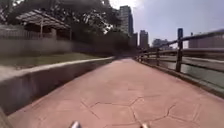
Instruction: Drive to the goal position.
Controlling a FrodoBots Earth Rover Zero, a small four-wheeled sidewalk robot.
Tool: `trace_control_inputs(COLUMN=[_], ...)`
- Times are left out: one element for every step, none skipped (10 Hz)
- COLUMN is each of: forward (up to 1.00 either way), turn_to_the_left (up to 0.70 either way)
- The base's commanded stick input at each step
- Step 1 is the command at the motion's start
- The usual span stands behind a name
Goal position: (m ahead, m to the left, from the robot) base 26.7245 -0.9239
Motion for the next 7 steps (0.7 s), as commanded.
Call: trace_control_inputs(forward=[0.70,0.70,0.70,0.70,0.70,0.70,0.70], turn_to_the_left=[-0.35,-0.35,-0.04,0.00,0.00,0.00,0.00])
